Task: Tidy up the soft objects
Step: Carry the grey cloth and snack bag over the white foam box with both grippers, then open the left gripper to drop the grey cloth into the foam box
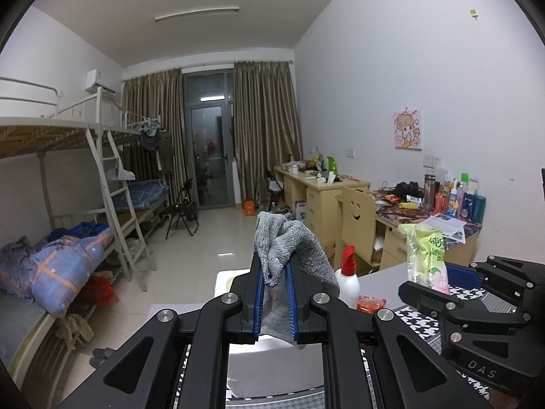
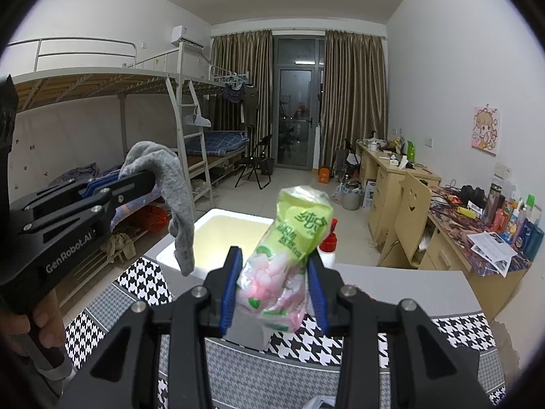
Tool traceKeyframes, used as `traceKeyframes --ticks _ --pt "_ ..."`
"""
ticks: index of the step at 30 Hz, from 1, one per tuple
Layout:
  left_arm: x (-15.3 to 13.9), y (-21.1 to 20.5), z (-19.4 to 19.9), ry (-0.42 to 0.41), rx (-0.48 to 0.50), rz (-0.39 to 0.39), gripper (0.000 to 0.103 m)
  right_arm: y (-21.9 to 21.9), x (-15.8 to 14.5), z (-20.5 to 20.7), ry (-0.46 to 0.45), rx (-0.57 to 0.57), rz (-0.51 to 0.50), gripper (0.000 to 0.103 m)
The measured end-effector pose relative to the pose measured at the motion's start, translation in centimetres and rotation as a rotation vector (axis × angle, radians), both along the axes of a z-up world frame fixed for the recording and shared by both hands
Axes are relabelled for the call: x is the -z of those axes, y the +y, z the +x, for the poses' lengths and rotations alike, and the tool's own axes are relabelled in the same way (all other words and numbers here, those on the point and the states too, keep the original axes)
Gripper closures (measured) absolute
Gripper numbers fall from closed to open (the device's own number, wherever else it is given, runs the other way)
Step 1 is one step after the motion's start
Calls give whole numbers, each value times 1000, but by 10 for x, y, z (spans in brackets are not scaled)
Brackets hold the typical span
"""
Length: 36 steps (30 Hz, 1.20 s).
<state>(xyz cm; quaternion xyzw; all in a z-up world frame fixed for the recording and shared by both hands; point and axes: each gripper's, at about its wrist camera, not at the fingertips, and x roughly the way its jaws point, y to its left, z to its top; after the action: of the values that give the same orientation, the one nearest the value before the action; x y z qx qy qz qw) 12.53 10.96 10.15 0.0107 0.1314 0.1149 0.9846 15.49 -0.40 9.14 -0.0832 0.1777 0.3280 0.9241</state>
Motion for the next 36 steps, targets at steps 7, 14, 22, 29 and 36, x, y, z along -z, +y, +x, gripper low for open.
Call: traceKeyframes --ticks 7,14,22,29,36 --pt "0 10 18 16 -3 -13 90 7 -1 10 16 4 -5 61" --pt "8 24 42 70 -12 -43 90 11 -2 16 17 -1 -12 61" --pt "16 35 63 118 -25 -75 90 14 0 19 23 8 -20 61" --pt "23 41 79 160 -22 -97 90 17 2 21 29 17 -28 61" --pt "34 50 95 207 -18 -126 90 17 3 26 46 30 -24 61"
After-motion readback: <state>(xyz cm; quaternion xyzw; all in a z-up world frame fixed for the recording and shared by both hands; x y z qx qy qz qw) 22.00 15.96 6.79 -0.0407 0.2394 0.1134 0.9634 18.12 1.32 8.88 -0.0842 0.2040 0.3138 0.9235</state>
